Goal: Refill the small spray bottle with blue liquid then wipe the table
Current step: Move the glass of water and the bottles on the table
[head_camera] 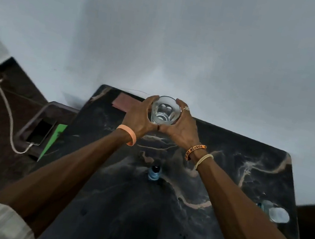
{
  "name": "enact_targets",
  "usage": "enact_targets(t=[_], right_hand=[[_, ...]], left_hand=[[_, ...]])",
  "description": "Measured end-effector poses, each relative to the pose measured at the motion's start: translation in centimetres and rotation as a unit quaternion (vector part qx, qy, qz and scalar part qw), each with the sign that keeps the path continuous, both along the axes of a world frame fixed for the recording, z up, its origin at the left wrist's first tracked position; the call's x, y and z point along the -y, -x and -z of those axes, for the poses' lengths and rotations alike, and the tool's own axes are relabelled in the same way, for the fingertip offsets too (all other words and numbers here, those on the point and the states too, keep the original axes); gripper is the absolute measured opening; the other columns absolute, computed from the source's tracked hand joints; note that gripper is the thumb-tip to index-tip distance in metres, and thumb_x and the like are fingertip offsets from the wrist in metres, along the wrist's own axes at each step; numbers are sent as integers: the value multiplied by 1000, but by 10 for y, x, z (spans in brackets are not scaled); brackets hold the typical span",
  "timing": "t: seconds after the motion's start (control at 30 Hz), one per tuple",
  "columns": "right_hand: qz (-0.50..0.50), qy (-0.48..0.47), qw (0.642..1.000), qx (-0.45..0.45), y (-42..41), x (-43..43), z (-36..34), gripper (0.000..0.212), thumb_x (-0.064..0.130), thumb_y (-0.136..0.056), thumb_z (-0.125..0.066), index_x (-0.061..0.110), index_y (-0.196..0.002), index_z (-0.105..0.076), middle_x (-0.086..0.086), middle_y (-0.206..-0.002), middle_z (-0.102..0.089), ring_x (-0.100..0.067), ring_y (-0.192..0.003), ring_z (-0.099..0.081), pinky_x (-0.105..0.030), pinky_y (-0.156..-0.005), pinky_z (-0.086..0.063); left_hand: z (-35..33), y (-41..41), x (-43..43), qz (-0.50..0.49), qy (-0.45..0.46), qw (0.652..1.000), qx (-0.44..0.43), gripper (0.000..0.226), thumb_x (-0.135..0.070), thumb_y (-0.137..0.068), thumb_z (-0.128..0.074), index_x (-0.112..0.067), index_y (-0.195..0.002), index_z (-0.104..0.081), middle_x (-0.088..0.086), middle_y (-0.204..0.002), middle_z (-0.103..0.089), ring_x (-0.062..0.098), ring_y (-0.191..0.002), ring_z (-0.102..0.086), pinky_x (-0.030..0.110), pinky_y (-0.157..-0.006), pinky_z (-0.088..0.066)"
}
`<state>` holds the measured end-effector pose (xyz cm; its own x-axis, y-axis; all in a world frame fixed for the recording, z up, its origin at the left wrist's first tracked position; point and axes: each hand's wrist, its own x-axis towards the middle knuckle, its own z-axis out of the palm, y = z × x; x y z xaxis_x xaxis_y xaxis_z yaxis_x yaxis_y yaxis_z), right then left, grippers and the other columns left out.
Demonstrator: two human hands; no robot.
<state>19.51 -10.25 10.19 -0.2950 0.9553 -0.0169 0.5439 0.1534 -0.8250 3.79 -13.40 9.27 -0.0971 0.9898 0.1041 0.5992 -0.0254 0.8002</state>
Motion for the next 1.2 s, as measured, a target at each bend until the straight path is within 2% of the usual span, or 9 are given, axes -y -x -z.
enact_targets(t=[0.1,0.2,0.37,0.47,0.57,0.6,0.73,1.03,1.2], right_hand=[[-57,-9,998,10,42,23,-9,92,45,-55,-91,28,-132,-45,14,-114,-58,-13,-104,-62,-28,-86,-54],[-91,-2,996,20,84,54,-2,93,38,-54,-93,25,-134,-46,8,-120,-61,-12,-104,-60,-28,-86,-53],[-152,37,987,43,125,104,31,82,33,-56,-93,21,-125,-50,7,-113,-61,-12,-102,-61,-28,-85,-54],[-169,56,981,77,133,124,53,77,38,-55,-91,25,-120,-52,7,-111,-64,-13,-100,-63,-28,-83,-54],[-177,76,975,107,136,134,68,83,42,-57,-90,25,-127,-49,6,-119,-62,-14,-107,-62,-31,-89,-54],[-177,81,974,114,137,137,72,85,42,-58,-90,25,-130,-47,6,-121,-61,-14,-110,-61,-29,-90,-53],[-170,90,975,114,135,138,82,79,32,-60,-91,27,-126,-47,9,-117,-62,-10,-106,-62,-9,-73,-39],[-181,104,967,145,128,139,100,74,31,-66,-86,24,-130,-48,4,-123,-59,-13,-110,-60,-32,-94,-52],[-178,103,965,161,130,140,103,74,30,-69,-83,27,-132,-44,5,-125,-57,-13,-112,-59,-30,-96,-51]], left_hand=[[-8,36,42,-54,-39,997,-37,88,-43,-60,-90,-17,-133,-49,8,-121,-67,20,-98,-67,20,-80,-53],[0,66,88,-120,-27,991,-46,89,-38,-61,-90,-15,-135,-48,11,-118,-69,23,-97,-69,30,-84,-56],[37,90,157,-206,20,978,-30,88,-36,-63,-90,-16,-137,-48,5,-119,-69,13,-99,-66,9,-81,-41],[63,92,181,-228,69,971,-15,87,-34,-68,-87,-15,-141,-44,6,-123,-67,18,-105,-66,20,-89,-45],[83,91,191,-243,93,966,-6,83,-32,-71,-85,-16,-141,-43,6,-123,-67,20,-106,-66,21,-90,-43],[88,92,192,-246,99,964,-3,81,-31,-72,-85,-17,-140,-42,6,-122,-67,21,-107,-65,21,-90,-42],[101,90,190,-245,125,961,9,75,-33,-74,-82,-22,-137,-43,4,-119,-67,22,-107,-65,22,-90,-41],[124,86,187,-222,163,961,38,67,-31,-75,-81,-25,-130,-44,-1,-119,-64,19,-110,-62,25,-91,-42],[127,88,189,-228,156,959,56,64,-34,-75,-81,-31,-126,-43,-6,-113,-65,14,-104,-63,26,-90,-44]])
